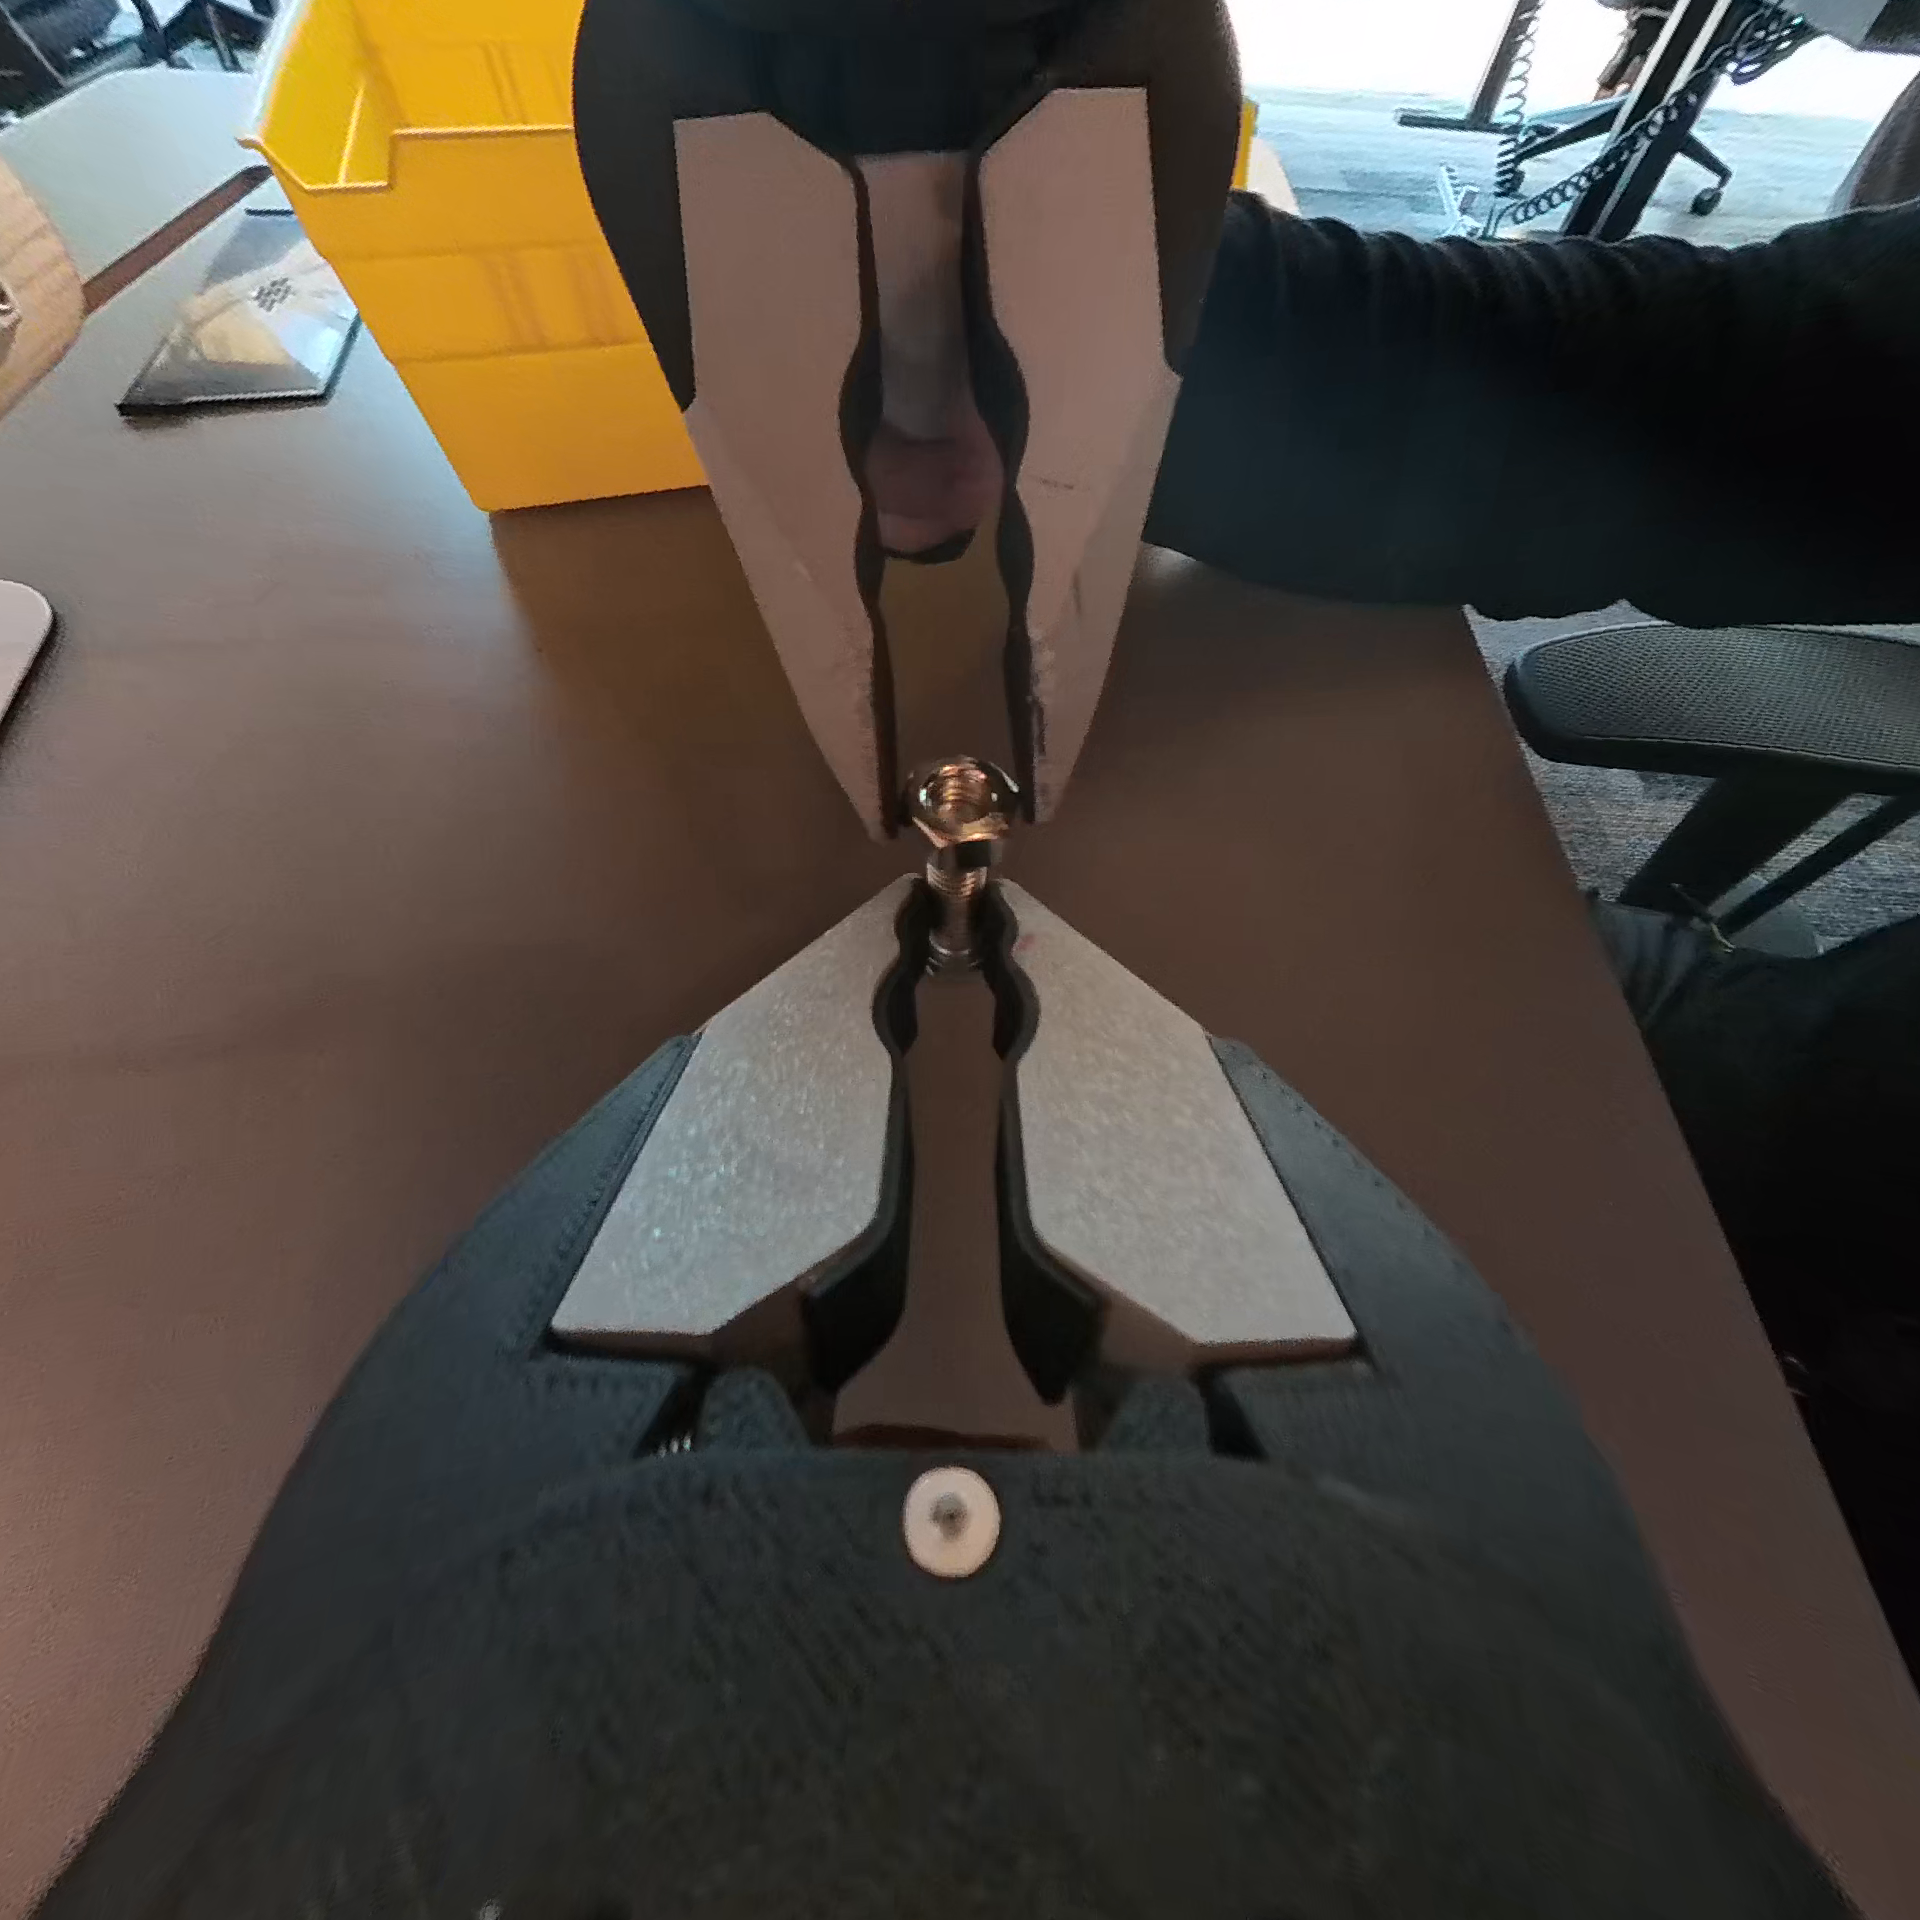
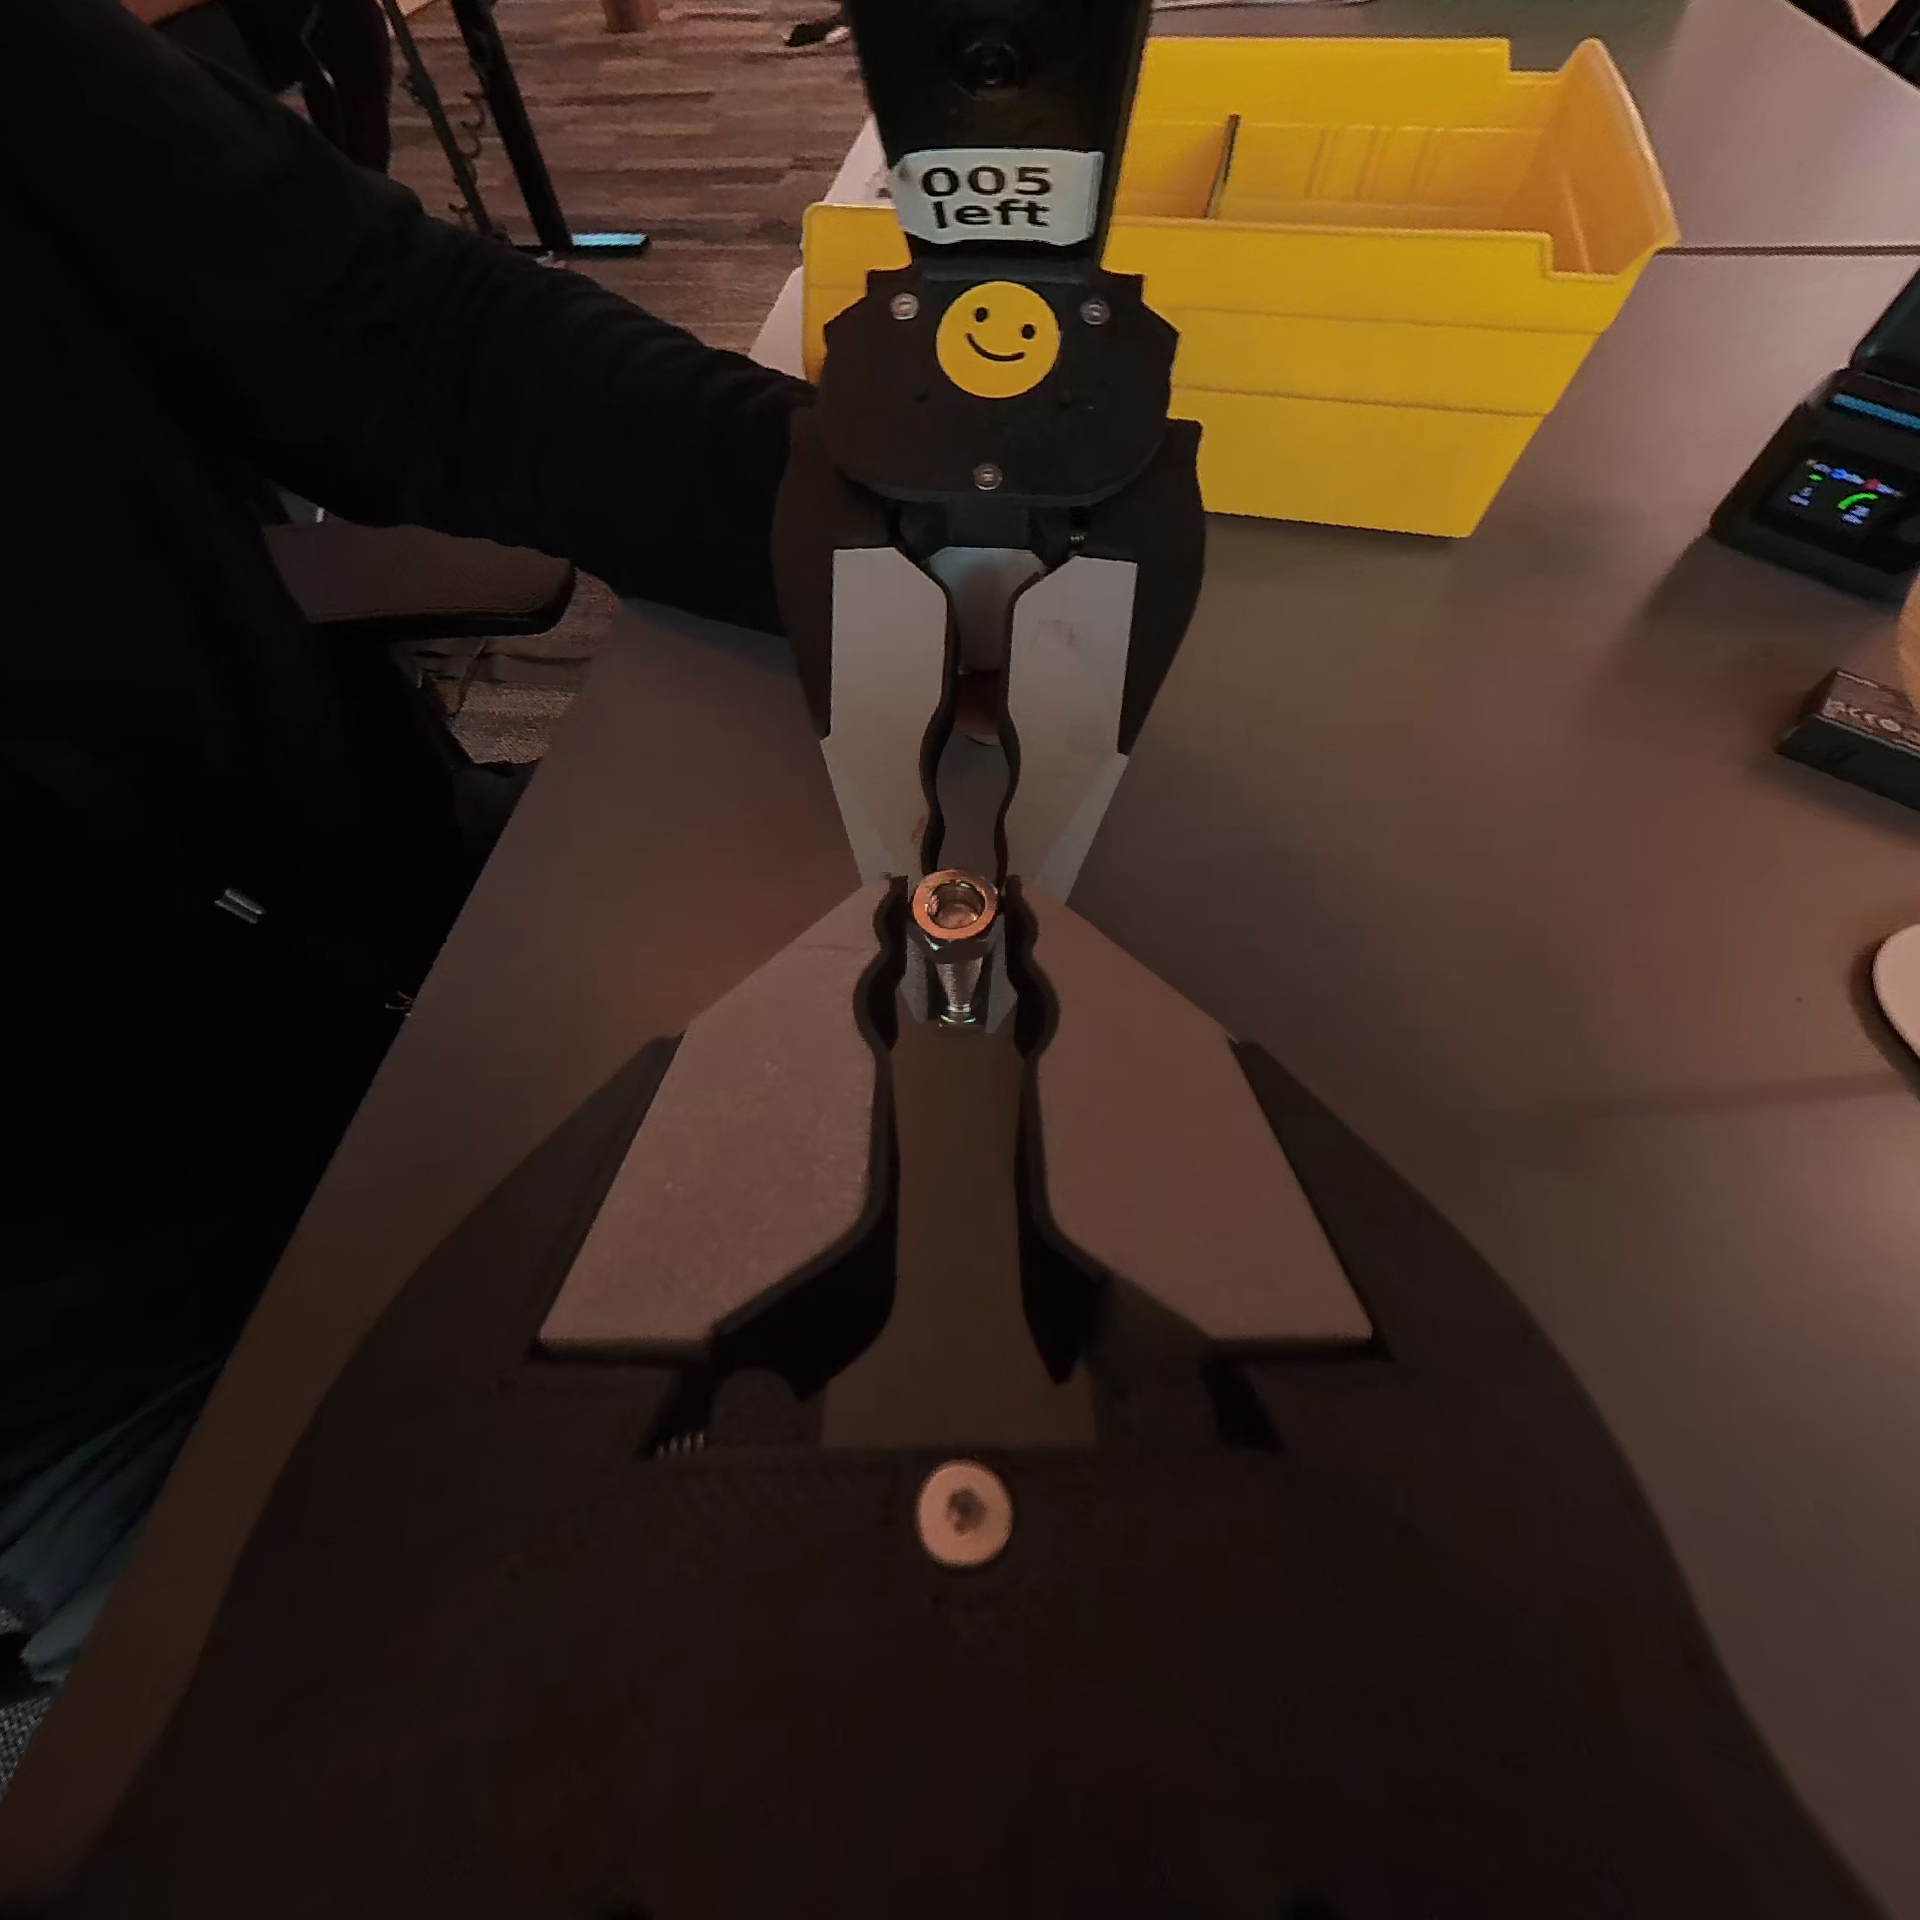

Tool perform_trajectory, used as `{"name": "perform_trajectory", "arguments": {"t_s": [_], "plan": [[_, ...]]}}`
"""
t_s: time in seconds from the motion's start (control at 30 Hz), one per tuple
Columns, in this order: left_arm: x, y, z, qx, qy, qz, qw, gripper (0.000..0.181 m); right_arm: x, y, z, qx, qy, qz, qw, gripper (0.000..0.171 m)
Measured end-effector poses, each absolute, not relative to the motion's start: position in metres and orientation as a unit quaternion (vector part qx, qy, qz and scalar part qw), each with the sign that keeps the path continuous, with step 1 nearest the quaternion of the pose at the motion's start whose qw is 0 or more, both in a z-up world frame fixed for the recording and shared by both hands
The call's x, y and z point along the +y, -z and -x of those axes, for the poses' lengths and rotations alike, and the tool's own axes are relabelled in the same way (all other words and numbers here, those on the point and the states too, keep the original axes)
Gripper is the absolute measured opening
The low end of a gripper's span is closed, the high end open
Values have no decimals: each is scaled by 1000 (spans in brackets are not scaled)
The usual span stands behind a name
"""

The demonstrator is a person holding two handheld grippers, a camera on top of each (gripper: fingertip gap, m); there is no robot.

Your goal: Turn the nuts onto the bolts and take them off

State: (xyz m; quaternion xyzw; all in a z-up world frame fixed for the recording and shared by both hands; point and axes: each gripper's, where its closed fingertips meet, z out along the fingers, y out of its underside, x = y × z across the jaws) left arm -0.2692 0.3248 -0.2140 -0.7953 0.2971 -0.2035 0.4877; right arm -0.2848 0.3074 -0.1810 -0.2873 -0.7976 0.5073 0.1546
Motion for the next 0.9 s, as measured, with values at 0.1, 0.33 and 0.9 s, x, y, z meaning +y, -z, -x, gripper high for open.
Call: {"name": "perform_trajectory", "arguments": {"t_s": [0.1,0.33,0.9], "plan": [[327,214,271,286,200,799,489,7,310,181,287,-796,-504,293,160,14],[335,215,279,256,175,809,499,8,317,182,294,-790,-492,321,175,15],[346,224,295,214,103,835,496,7,327,191,308,-791,-440,369,209,14]]}}
